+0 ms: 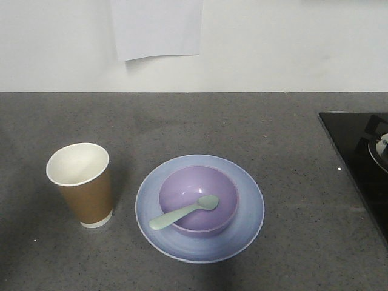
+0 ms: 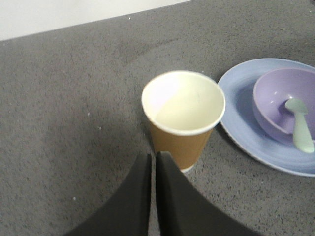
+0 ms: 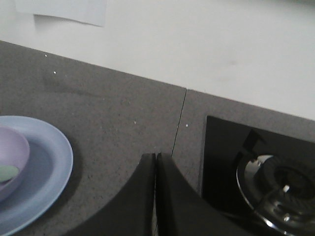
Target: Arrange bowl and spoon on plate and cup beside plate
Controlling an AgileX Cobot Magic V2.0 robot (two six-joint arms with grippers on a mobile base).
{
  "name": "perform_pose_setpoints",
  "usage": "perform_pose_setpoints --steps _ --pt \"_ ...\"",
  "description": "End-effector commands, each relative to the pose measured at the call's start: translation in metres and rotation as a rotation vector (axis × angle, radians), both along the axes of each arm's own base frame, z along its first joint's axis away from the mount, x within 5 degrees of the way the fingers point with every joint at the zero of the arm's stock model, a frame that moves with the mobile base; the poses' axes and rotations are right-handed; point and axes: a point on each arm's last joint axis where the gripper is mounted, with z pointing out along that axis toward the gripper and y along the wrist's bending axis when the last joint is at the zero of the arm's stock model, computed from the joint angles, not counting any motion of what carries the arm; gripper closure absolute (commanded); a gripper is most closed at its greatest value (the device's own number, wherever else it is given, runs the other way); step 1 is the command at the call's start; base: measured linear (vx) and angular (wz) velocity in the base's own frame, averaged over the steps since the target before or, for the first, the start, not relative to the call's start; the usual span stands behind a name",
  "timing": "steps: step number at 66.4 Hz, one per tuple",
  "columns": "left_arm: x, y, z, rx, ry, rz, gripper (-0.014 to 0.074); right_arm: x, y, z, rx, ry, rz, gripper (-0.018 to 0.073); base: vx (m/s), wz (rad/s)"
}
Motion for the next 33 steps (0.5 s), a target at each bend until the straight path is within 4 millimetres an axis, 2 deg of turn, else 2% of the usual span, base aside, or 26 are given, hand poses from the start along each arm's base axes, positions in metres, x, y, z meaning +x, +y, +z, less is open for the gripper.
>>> perform_pose_setpoints --steps 1,8,16,33 --pt "-0.009 0.003 -0.008 -0.082 -0.126 0.052 0.0603 -0.001 0.000 -0.010 0.031 -0.081 0.002 0.0564 0.00 0.00" --pt "-0.019 0.005 -0.027 -0.106 -0.161 0.070 0.0603 -0.005 -0.003 -0.033 0.058 -0.048 -0.025 0.0564 0.00 0.00" --pt "-0.027 0.006 -0.036 -0.113 -0.200 0.076 0.0603 -0.006 -0.005 -0.047 0.050 -0.026 -0.042 0.0564 0.00 0.00" --pt "-0.029 0.008 -0.031 -0.126 -0.267 0.083 0.0603 -0.007 -0.007 -0.050 0.048 0.009 -0.063 0.0564 0.00 0.00"
